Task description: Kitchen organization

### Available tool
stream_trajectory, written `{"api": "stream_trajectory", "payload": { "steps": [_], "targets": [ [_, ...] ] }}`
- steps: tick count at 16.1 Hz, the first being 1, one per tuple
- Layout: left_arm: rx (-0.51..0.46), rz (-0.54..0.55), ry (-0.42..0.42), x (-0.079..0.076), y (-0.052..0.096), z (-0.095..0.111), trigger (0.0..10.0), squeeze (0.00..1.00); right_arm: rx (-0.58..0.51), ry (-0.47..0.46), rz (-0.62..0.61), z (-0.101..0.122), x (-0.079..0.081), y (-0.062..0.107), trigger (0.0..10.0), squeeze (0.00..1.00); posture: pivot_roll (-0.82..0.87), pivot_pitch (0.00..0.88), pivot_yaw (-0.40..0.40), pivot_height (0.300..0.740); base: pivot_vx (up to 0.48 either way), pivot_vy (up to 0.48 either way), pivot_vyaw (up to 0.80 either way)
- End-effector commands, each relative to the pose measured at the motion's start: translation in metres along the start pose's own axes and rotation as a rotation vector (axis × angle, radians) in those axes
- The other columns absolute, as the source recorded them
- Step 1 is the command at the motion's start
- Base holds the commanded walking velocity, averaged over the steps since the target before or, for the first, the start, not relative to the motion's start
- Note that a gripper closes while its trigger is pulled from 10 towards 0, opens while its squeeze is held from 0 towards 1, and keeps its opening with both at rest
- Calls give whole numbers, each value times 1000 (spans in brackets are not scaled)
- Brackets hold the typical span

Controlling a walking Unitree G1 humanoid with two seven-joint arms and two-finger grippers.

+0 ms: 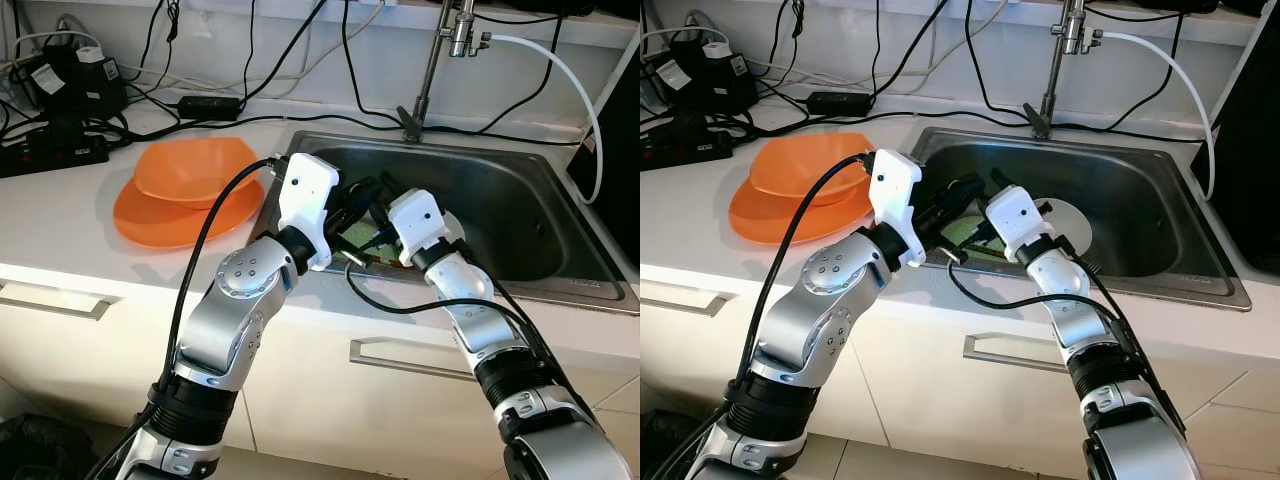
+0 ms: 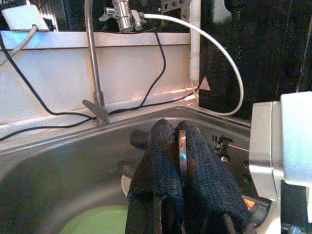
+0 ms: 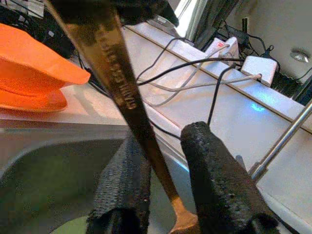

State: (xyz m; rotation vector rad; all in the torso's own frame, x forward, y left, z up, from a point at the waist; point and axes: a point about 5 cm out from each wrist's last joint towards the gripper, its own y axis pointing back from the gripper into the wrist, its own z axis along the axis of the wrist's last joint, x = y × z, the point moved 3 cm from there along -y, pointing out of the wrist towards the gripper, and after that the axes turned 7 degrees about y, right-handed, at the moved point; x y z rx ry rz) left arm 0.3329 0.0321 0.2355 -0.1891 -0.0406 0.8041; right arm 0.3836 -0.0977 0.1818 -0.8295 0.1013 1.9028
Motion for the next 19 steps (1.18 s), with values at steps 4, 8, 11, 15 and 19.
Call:
{"api": "stream_trajectory", "payload": {
  "steps": [4,8,11,15,19],
  "targets": [
    [4,70,-20,13,1,0,10000,0,-33,10,-24,8,-11,-5,0,0,121,0,6,740,0,0,0],
    [1,86,-33,16,2,1,10000,0,-20,12,-23,5,-10,-4,0,0,120,0,7,740,0,0,0],
    [-4,92,-25,17,1,1,10000,675,-19,12,-23,5,-10,-4,0,0,120,0,7,740,0,0,0],
    [-2,89,-12,18,2,1,10000,1000,-15,12,-24,4,-10,-5,0,0,123,0,7,740,0,0,0],
    [1,64,-7,15,4,3,10000,1000,1,13,-27,1,-11,-5,0,0,128,0,3,740,0,0,0]
  ]
}}
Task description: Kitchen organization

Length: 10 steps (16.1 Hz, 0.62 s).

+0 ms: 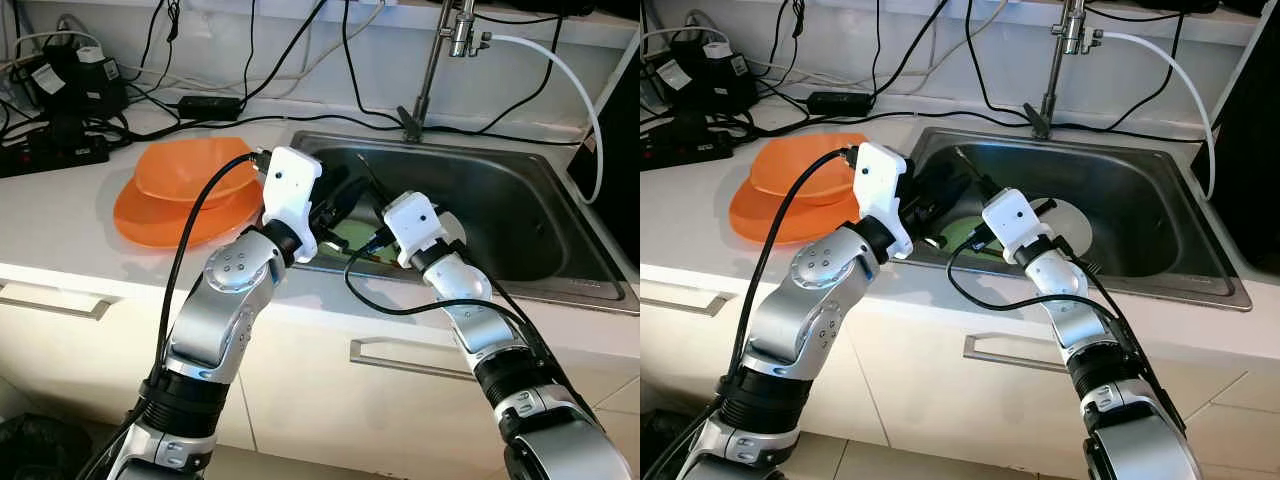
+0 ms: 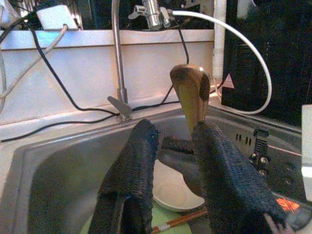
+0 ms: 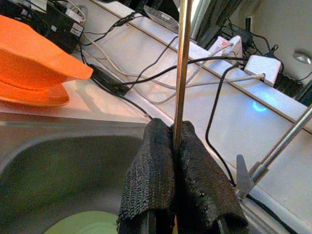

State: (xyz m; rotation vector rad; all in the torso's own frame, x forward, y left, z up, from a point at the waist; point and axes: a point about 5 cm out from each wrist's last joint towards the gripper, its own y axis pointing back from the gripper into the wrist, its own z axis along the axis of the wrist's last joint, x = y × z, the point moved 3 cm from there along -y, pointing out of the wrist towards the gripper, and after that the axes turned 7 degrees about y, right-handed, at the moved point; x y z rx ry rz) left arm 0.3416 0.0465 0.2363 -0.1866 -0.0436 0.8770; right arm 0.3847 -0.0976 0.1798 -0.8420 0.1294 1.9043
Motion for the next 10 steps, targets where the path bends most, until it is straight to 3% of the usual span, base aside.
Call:
{"api": "stream_trajectory", "payload": {
  "steps": [1,7,8,10],
  "targets": [
    [3,-15,2,-2,2,1,10000,1000,-3,-6,-43,2,-13,-4,0,0,128,0,3,740,0,0,0],
    [56,24,-28,10,19,-5,10000,1000,86,-15,-83,-13,-21,-4,0,0,138,0,-1,740,0,0,0],
    [75,31,-41,12,22,-8,10000,0,95,-23,-95,-14,-23,-5,0,0,139,0,-1,740,0,0,0],
    [119,61,-47,18,28,-16,10000,0,127,-14,-109,-18,-28,-7,0,0,143,0,-6,740,0,0,0]
  ]
}}
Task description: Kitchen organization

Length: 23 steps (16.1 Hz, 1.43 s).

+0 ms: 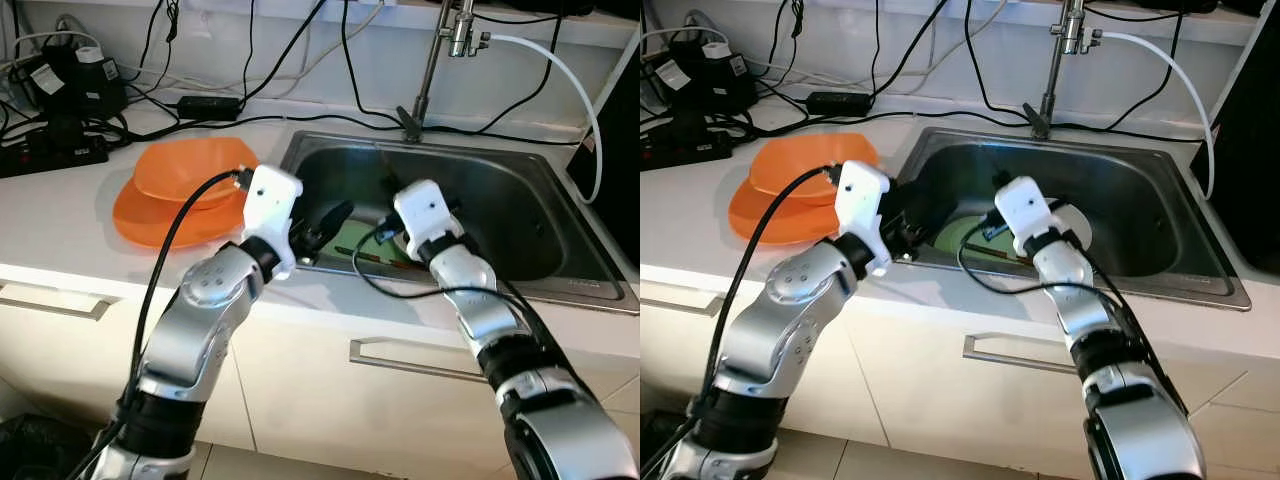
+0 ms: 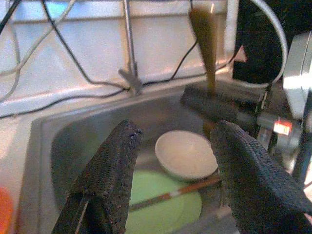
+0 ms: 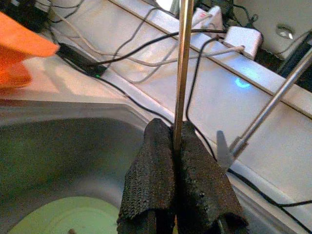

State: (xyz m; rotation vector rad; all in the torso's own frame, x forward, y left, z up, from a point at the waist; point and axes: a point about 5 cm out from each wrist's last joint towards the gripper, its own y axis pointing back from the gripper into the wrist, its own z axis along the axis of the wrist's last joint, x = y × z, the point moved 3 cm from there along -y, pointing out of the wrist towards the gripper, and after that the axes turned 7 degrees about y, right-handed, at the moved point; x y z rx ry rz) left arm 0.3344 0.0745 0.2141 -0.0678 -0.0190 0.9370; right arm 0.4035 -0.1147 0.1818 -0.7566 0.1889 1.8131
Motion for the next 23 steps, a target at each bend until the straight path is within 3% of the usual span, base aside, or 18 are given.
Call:
{"api": "stream_trajectory", "payload": {
  "steps": [1,2,3,8,12,20,23],
  "targets": [
    [28,18,-12,2,4,-5,10000,0,23,-3,-32,-3,-10,-2,0,0,143,0,-5,740,0,0,0],
    [57,18,-5,1,6,-11,10000,0,28,1,-35,-3,-11,-3,3608,0,144,0,-7,740,0,0,0],
    [87,12,0,-1,8,-16,10000,0,39,3,-41,-3,-13,-5,10000,0,144,0,-7,740,0,0,0],
    [230,-72,-3,-14,18,-41,10000,0,136,-27,-61,-11,-18,-14,10000,0,153,0,-12,740,0,0,0],
    [306,-44,-7,-11,21,-54,10000,0,174,-70,-66,-11,-18,-20,10000,0,158,0,-18,740,0,0,0],
    [339,-25,-6,-9,26,-58,10000,0,255,-80,20,-21,11,-19,10000,0,184,0,-32,740,0,0,0],
    [350,-32,-5,-11,28,-58,10000,0,271,-87,22,-24,13,-17,10000,0,189,0,-36,740,0,0,0]
  ]
}}
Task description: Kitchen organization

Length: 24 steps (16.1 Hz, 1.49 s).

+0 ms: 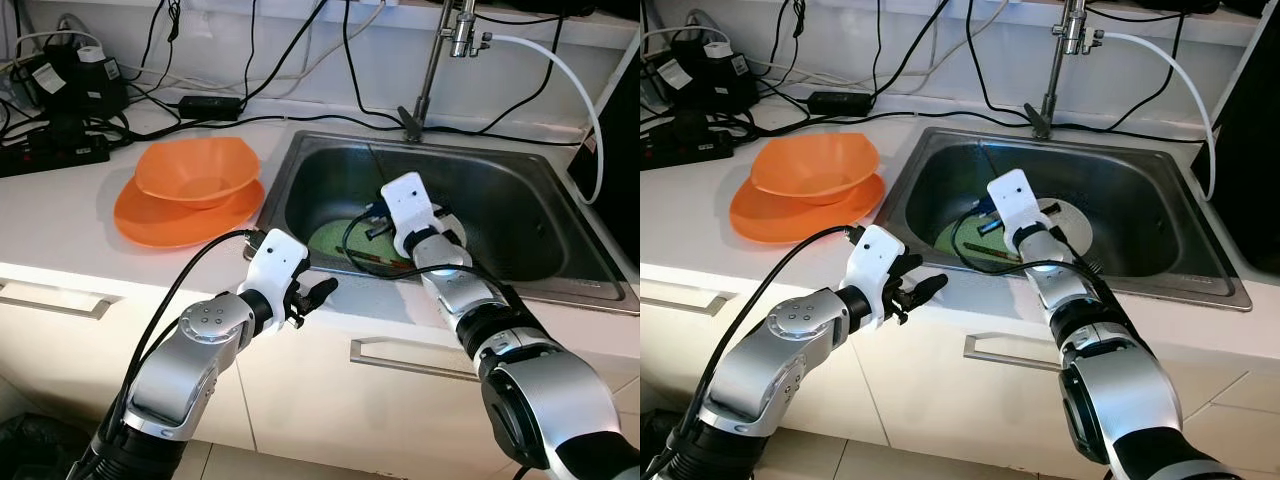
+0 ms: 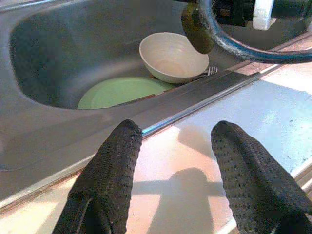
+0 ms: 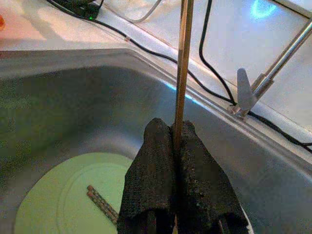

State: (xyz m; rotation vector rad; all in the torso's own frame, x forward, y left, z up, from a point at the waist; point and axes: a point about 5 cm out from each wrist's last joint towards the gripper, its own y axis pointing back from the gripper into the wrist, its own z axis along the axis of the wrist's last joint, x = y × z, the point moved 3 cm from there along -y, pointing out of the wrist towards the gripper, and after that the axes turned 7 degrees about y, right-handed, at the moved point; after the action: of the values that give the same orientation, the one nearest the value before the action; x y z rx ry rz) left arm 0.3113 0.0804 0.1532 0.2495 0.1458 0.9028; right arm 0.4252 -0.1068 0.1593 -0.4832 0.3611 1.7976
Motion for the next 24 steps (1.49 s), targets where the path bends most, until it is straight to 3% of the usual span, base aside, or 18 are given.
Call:
{"api": "stream_trajectory", "payload": {
  "steps": [1,6,8,9,11,12,13,21,22,24],
  "targets": [
    [10,-8,-12,-3,2,0,10000,0,15,10,-1,-2,-2,0,10000,0,189,0,-36,740,0,0,0],
    [14,-11,-10,-4,2,0,10000,0,30,6,9,-7,0,2,10000,0,190,0,-35,740,0,0,0],
    [12,-12,-6,-4,2,0,10000,0,40,0,17,-10,2,3,10000,698,193,0,-36,740,0,0,0],
    [12,-14,-5,-5,2,0,10000,0,44,0,20,-11,3,3,10000,733,192,0,-34,740,0,0,0],
    [13,-15,-6,-5,2,0,10000,0,47,4,24,-12,4,3,10000,671,193,0,-33,740,0,0,0],
    [14,-14,-6,-5,2,0,10000,0,48,6,27,-13,5,4,10000,369,192,0,-33,740,0,0,0],
    [13,-14,-6,-5,2,0,10000,0,50,4,28,-14,6,4,10000,0,192,0,-33,740,0,0,0],
    [-16,22,-28,-1,0,5,10000,0,-8,-4,1,-4,0,3,10000,0,189,0,-27,740,0,0,0],
    [-30,45,-40,2,0,8,10000,0,-35,-25,-14,1,-4,2,10000,0,186,0,-27,740,0,0,0],
    [-116,136,-81,15,2,25,10000,0,-193,-108,-36,32,-14,0,10000,0,177,0,-24,740,0,0,0]
  ]
}}
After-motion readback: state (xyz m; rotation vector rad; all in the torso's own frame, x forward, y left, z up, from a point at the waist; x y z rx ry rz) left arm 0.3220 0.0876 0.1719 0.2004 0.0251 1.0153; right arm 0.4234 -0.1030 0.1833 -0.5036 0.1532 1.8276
